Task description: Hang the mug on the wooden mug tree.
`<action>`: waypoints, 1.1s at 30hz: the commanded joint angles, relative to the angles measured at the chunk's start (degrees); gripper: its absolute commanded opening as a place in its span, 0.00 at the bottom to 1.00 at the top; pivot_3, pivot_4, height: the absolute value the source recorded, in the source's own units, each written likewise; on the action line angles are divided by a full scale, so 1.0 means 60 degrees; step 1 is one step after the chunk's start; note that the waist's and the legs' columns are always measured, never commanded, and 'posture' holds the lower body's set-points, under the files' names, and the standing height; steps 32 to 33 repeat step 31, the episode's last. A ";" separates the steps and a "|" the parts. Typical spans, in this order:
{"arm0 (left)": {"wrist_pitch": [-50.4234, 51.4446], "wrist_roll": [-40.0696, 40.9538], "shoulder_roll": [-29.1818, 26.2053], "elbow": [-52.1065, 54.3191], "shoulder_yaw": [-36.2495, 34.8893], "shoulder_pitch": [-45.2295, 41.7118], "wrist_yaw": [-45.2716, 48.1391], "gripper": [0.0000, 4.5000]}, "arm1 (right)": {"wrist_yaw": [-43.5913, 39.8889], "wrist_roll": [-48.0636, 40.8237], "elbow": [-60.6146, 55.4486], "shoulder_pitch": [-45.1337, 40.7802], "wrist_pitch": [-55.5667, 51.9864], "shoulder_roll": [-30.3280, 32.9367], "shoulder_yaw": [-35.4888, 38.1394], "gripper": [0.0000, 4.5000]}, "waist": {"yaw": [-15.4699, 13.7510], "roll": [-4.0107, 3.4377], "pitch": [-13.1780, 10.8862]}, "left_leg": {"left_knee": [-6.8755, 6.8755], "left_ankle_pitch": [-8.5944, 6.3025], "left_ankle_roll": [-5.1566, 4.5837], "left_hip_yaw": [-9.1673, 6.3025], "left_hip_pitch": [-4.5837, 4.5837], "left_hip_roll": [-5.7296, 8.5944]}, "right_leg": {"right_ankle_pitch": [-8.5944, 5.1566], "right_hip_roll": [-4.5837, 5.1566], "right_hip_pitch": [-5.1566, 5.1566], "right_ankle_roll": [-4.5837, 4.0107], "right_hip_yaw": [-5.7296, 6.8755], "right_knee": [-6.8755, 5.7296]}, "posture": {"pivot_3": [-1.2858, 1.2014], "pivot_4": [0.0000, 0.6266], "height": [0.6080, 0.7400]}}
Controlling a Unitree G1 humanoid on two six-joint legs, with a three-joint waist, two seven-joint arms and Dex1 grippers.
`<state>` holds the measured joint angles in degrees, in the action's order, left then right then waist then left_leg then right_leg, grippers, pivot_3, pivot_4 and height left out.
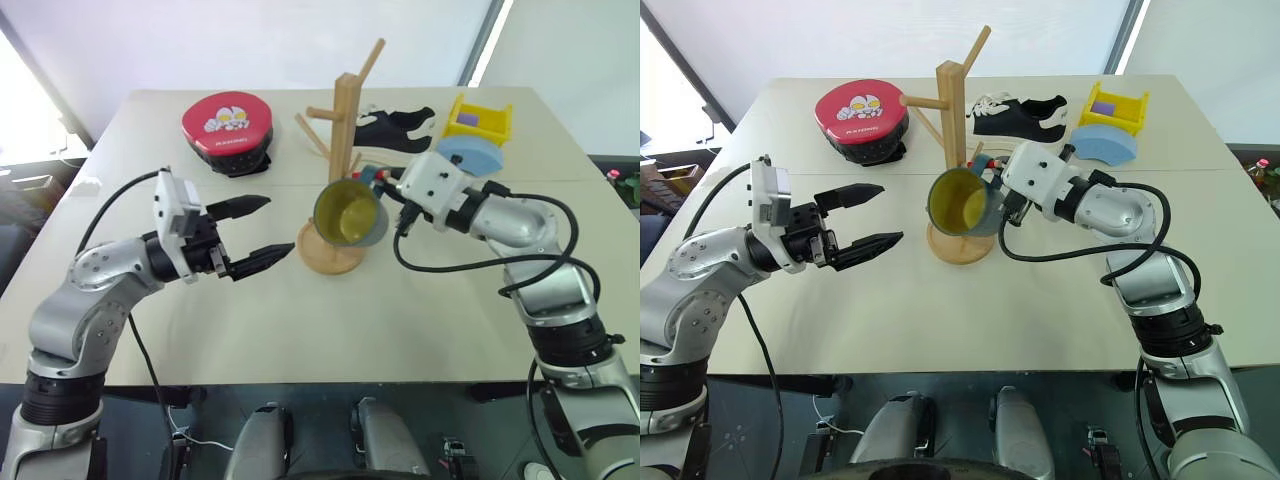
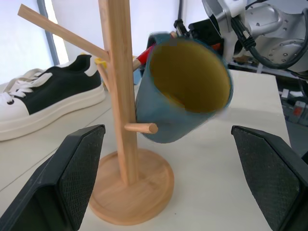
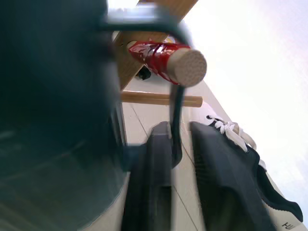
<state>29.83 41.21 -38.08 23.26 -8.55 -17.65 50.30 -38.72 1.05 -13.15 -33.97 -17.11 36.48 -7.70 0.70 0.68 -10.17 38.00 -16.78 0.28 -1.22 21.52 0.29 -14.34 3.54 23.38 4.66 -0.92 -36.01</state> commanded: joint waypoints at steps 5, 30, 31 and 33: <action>-0.0068 0.0129 -0.0121 0.0282 -0.0309 -0.0011 -0.0086 1.00 | -0.0161 -0.0358 -0.0494 -0.0054 0.0154 0.0378 0.0897 0.65 | -0.0005 -0.0001 0.0000 | 0.0000 0.0000 0.0000 0.0000 0.0000 0.0000 | -0.0001 0.0000 0.0000 -0.0001 0.0000 0.0000 | 0.52 0.24 0.96; -0.3419 -0.3323 0.2078 -0.3826 -0.0667 0.1722 -0.3162 1.00 | 0.1096 -0.2988 0.1625 0.4688 0.1854 -0.2134 0.4275 0.65 | -0.0016 0.0000 0.0001 | 0.0002 0.0000 0.0001 0.0005 -0.0014 -0.0005 | 0.0013 0.0007 -0.0004 0.0020 -0.0012 -0.0012 | 0.52 0.24 0.96; -0.3410 -0.3298 0.2080 -0.3829 -0.0688 0.1721 -0.3159 1.00 | 0.1096 -0.2987 0.1725 0.4617 0.1888 -0.2115 0.4243 0.65 | -0.0016 0.0000 0.0001 | 0.0002 0.0001 0.0001 0.0005 -0.0013 -0.0005 | 0.0013 0.0007 -0.0005 0.0020 -0.0012 -0.0012 | 0.52 0.24 0.96; -0.3410 -0.3298 0.2080 -0.3829 -0.0688 0.1721 -0.3159 1.00 | 0.1096 -0.2987 0.1725 0.4617 0.1888 -0.2115 0.4243 0.65 | -0.0016 0.0000 0.0001 | 0.0002 0.0001 0.0001 0.0005 -0.0013 -0.0005 | 0.0013 0.0007 -0.0005 0.0020 -0.0012 -0.0012 | 0.52 0.24 0.96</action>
